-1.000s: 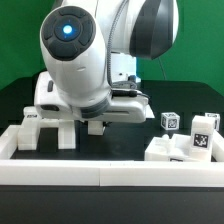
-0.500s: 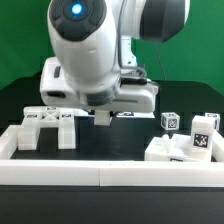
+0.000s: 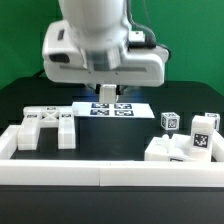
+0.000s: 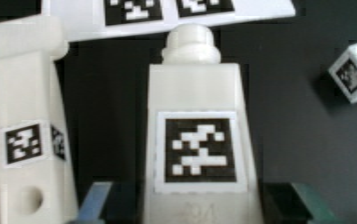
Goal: Assemble chair
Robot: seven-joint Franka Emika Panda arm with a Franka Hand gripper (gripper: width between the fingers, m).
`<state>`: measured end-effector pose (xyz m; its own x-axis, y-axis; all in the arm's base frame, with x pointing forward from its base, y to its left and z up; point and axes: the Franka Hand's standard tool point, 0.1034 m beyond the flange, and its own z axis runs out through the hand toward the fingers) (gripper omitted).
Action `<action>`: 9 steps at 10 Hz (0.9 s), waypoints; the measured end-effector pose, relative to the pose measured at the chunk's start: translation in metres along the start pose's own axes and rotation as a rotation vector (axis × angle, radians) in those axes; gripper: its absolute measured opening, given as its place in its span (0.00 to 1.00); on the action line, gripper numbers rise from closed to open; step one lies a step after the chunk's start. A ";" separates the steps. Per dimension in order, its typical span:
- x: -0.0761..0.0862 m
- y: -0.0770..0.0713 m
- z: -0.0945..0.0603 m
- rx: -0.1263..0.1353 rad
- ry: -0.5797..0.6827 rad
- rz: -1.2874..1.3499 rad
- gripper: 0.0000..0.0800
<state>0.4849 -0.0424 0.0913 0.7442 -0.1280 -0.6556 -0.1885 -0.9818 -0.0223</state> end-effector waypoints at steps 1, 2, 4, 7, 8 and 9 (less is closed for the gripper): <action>0.005 0.000 0.001 -0.004 0.017 -0.001 0.36; 0.015 -0.001 -0.005 -0.008 0.122 -0.006 0.36; 0.016 -0.003 -0.005 -0.012 0.226 -0.012 0.36; 0.027 -0.017 -0.038 -0.017 0.423 -0.037 0.36; 0.032 -0.017 -0.044 -0.022 0.514 -0.039 0.36; 0.034 -0.016 -0.043 -0.026 0.586 -0.040 0.36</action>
Offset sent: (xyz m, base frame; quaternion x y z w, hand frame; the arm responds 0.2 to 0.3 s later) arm 0.0103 -0.0058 -0.0093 -0.0482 0.1296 -0.0031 0.9904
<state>0.5405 -0.0369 0.1017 0.9819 -0.1397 -0.1281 -0.1428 -0.9896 -0.0154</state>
